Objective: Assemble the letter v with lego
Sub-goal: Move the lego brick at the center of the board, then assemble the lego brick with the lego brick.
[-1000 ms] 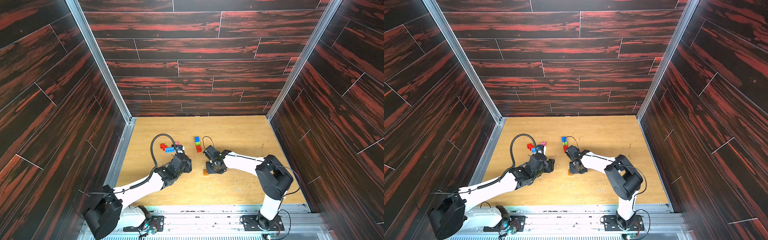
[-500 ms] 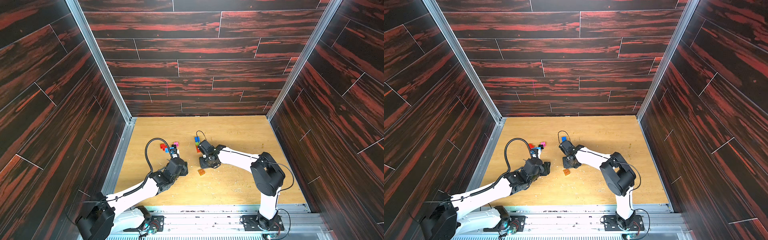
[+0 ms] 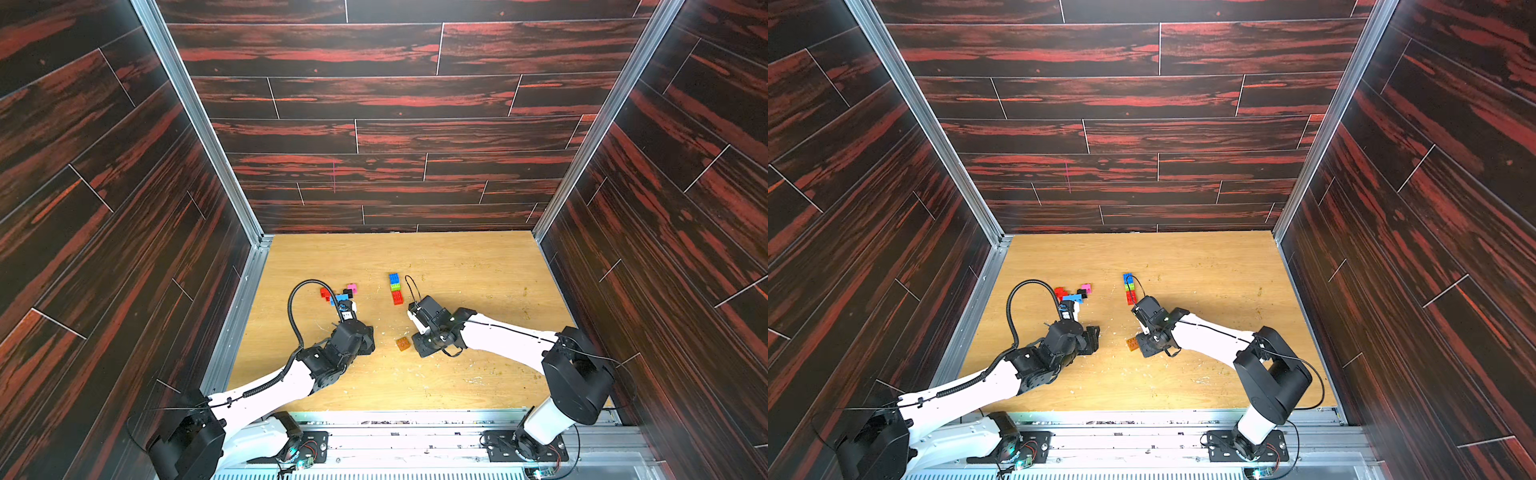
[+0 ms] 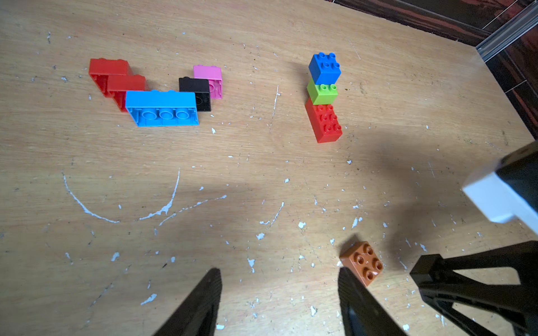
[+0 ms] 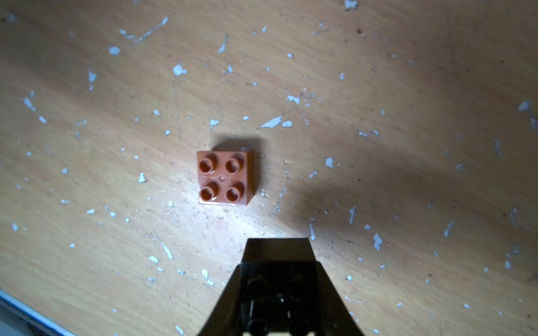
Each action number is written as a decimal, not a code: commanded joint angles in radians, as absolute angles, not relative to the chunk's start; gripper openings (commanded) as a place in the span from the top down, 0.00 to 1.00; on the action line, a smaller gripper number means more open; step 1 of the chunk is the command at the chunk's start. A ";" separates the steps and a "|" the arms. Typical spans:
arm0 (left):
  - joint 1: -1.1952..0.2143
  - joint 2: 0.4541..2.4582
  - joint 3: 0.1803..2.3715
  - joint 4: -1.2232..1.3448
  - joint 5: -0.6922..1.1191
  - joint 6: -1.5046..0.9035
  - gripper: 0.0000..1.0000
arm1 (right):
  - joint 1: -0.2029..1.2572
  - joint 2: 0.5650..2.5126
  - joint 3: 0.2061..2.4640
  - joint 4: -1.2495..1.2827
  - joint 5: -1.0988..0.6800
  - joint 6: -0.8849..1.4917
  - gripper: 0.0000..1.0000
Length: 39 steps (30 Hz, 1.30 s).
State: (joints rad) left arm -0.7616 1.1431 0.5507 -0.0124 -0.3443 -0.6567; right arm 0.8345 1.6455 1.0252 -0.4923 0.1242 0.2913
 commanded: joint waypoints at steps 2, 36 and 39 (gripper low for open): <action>-0.777 1.115 0.521 0.006 -0.360 -0.671 0.34 | 0.851 1.633 1.041 -0.452 0.101 0.239 0.75; -0.798 1.045 0.417 0.102 -0.290 -0.727 0.29 | 0.948 1.798 1.164 -0.530 0.188 0.313 0.75; -0.799 1.033 0.401 0.111 -0.273 -0.738 0.25 | 0.954 1.807 1.168 -0.526 0.186 0.319 0.75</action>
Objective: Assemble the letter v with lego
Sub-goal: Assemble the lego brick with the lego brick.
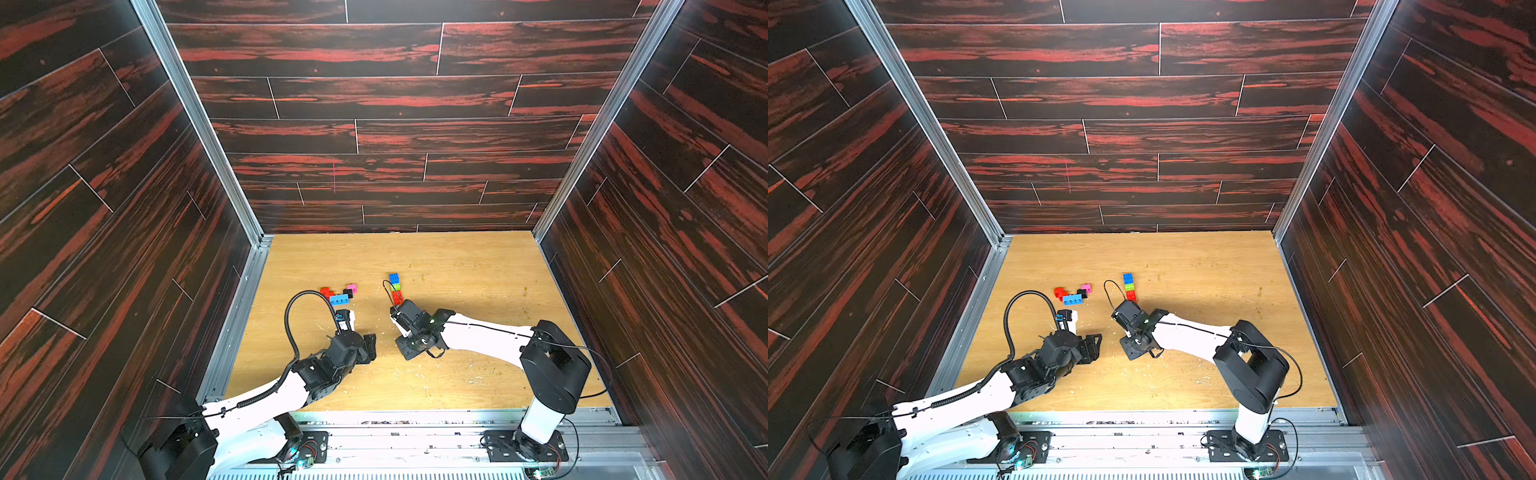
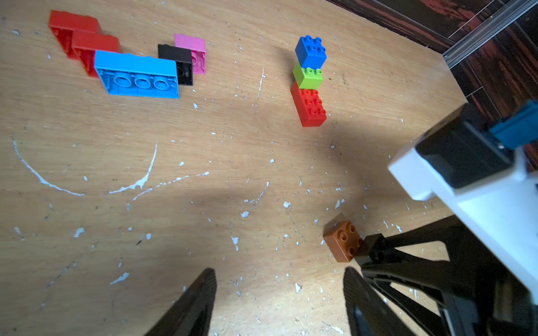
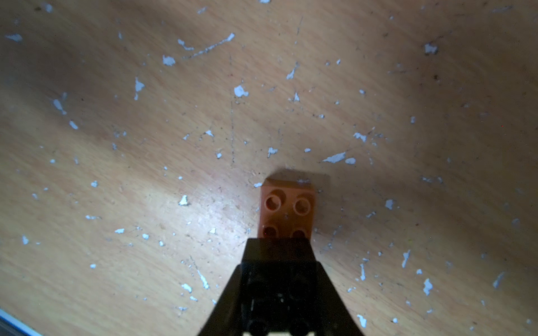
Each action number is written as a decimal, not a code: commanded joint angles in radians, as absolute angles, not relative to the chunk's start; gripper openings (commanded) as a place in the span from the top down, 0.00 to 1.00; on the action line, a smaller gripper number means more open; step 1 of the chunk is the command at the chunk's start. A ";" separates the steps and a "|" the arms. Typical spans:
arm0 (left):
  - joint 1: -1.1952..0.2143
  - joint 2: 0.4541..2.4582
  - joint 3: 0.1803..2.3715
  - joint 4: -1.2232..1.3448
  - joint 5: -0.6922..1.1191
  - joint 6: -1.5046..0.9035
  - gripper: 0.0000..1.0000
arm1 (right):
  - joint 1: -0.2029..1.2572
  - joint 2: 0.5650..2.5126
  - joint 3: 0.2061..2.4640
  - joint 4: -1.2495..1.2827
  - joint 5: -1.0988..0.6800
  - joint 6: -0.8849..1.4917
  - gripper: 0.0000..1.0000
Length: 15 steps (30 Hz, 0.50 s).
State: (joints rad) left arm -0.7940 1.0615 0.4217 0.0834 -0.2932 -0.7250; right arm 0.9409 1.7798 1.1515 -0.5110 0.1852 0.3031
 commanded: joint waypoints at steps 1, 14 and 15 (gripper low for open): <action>-0.799 1.029 0.394 0.114 -0.267 -0.739 0.23 | 0.956 1.808 1.169 -0.525 0.187 0.320 0.75; -0.799 0.942 0.338 0.109 -0.245 -0.754 0.09 | 0.956 1.823 1.176 -0.544 0.215 0.337 0.75; -0.800 0.935 0.336 0.110 -0.245 -0.753 0.09 | 0.956 1.825 1.178 -0.546 0.215 0.336 0.75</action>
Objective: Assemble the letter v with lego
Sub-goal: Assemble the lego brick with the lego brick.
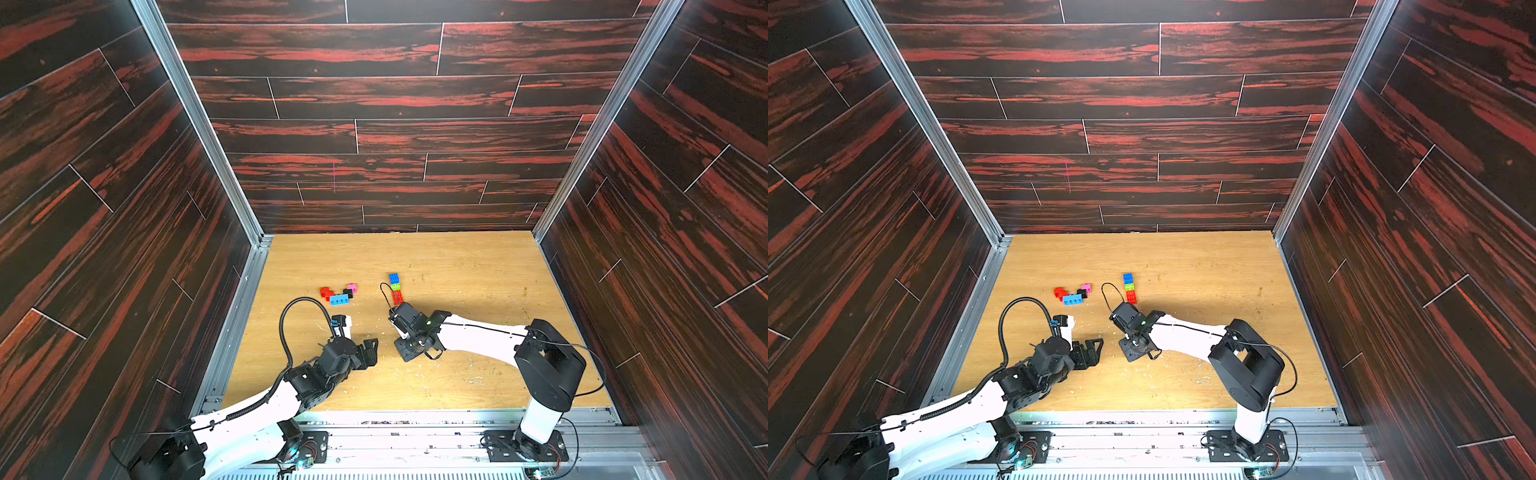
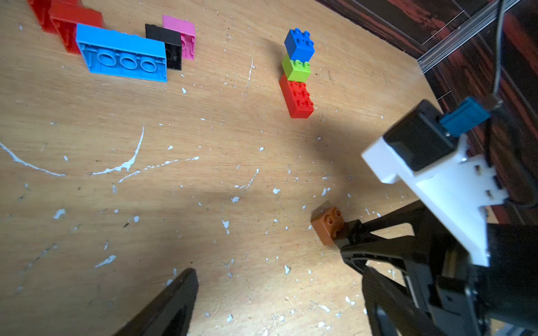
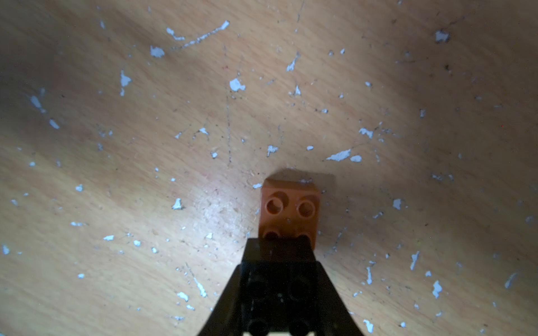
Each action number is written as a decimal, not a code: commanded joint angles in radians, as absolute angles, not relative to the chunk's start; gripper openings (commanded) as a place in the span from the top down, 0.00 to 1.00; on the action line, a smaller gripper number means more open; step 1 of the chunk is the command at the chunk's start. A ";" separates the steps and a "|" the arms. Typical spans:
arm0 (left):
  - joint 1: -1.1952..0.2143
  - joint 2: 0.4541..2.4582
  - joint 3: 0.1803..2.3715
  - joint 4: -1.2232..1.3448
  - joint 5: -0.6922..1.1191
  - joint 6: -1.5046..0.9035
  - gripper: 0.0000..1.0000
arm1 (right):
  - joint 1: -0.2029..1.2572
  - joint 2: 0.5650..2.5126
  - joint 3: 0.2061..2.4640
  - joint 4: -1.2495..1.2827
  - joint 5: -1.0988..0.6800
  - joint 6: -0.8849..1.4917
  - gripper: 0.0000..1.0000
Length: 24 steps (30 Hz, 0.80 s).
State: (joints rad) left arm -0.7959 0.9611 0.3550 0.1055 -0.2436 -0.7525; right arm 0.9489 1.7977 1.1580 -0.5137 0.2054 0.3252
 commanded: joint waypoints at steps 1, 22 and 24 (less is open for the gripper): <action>-0.799 0.932 0.335 0.110 -0.244 -0.753 0.08 | 0.956 1.827 1.178 -0.548 0.220 0.334 0.75; -0.799 0.904 0.366 0.006 -0.051 -0.732 0.00 | 0.954 1.857 1.190 -0.558 0.204 0.329 0.75; -0.798 0.889 0.365 -0.002 -0.046 -0.726 0.00 | 0.954 1.855 1.186 -0.560 0.204 0.333 0.75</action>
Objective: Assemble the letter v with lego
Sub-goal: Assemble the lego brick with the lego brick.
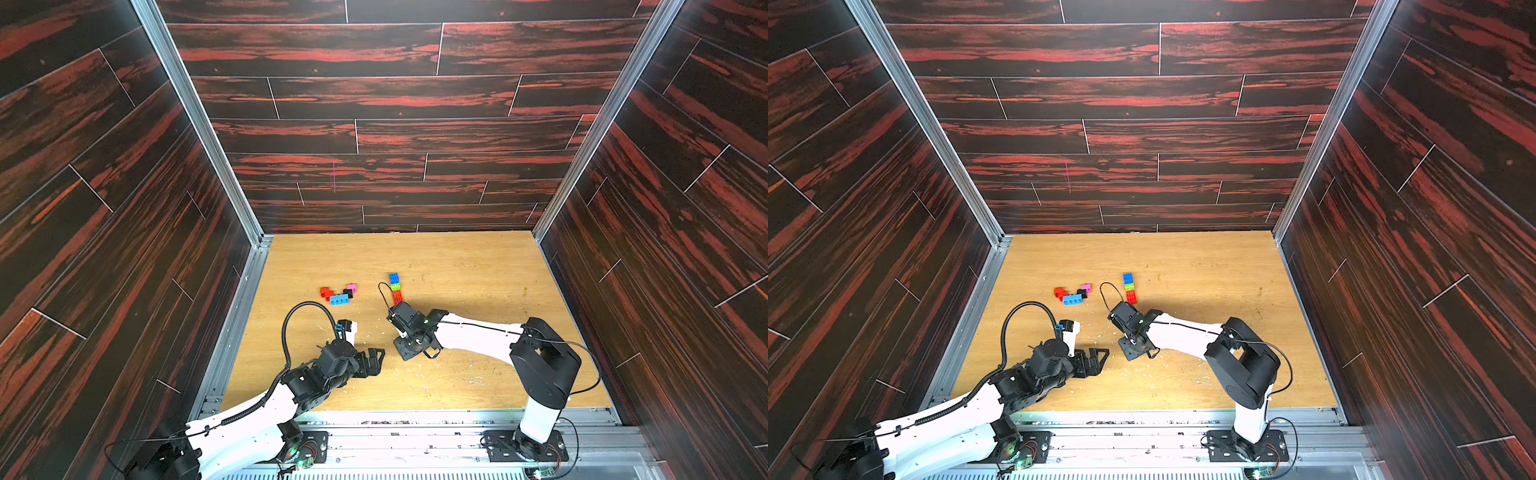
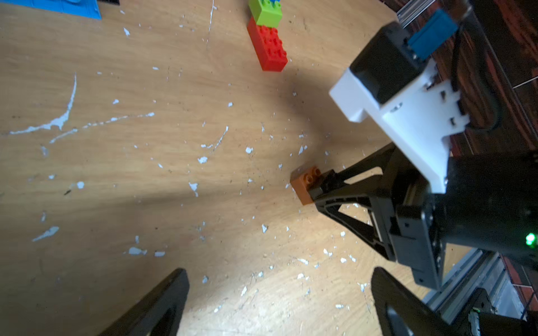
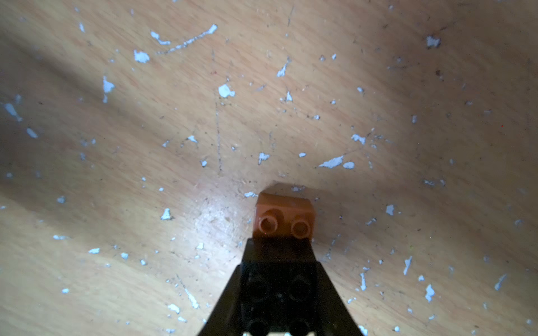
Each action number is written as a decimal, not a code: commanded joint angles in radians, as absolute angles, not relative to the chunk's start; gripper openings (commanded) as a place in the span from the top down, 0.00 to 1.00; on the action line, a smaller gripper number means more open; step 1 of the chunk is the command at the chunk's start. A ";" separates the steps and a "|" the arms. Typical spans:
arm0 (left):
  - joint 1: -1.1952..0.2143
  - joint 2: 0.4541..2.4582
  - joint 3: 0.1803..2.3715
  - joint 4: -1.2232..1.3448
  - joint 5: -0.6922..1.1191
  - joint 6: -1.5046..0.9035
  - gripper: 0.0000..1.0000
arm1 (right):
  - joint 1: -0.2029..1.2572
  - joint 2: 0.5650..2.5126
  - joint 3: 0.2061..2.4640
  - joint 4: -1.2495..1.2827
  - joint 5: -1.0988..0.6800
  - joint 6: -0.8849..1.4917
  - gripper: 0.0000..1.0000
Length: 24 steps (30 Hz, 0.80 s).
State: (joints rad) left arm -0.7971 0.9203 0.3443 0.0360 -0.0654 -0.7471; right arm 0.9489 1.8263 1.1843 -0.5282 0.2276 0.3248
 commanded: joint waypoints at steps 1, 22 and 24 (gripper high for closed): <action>-0.799 0.885 0.368 -0.012 -0.043 -0.724 0.00 | 0.954 1.856 1.184 -0.564 0.201 0.337 0.75; -0.799 0.903 0.405 -0.061 -0.046 -0.711 0.00 | 0.955 1.832 1.109 -0.565 0.167 0.361 0.75; -0.800 0.907 0.408 -0.063 -0.046 -0.712 0.00 | 0.954 1.826 1.110 -0.575 0.166 0.359 0.75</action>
